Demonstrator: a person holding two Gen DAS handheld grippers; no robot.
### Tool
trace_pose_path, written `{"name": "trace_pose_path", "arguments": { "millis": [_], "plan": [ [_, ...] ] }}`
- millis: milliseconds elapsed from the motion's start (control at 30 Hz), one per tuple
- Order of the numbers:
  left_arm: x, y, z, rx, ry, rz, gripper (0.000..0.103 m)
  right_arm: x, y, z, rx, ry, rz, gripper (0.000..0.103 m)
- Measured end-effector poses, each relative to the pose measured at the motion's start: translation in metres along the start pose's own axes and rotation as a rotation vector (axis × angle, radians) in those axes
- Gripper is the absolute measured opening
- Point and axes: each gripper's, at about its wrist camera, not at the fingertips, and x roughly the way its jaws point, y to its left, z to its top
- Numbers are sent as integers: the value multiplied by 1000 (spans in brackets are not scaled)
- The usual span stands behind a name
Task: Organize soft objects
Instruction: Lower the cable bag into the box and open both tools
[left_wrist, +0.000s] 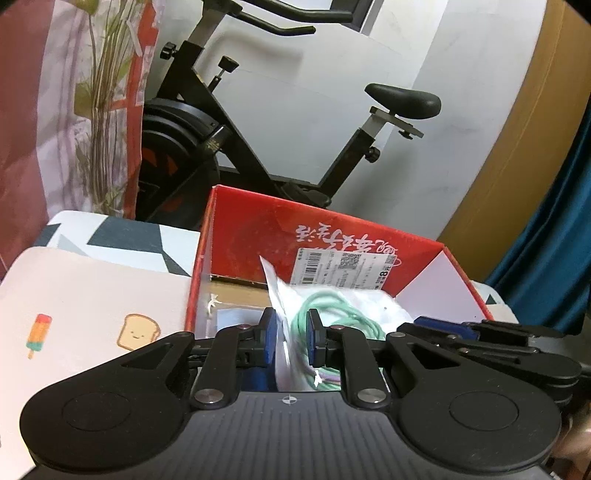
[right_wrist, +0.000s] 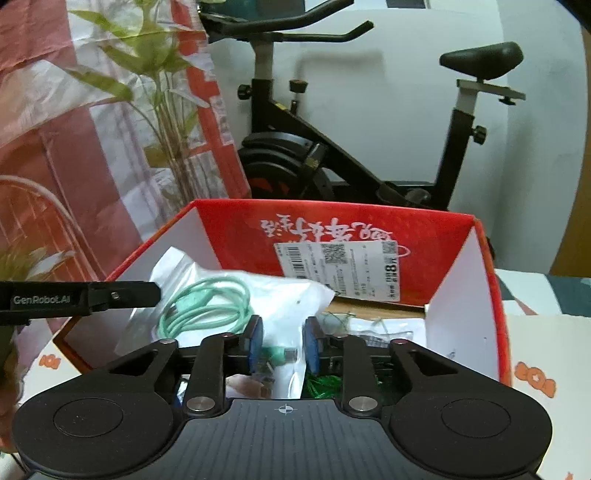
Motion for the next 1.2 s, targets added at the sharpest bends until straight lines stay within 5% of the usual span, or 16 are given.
{"name": "trace_pose_path", "arguments": {
  "millis": [500, 1200],
  "plan": [
    [-48, -28, -20, 92, -46, 27, 19, -65, 11, -18, -53, -69, -50, 27],
    [-105, -42, -95, 111, -33, 111, 19, -140, 38, -104, -75, -114, -84, 30]
  ]
}}
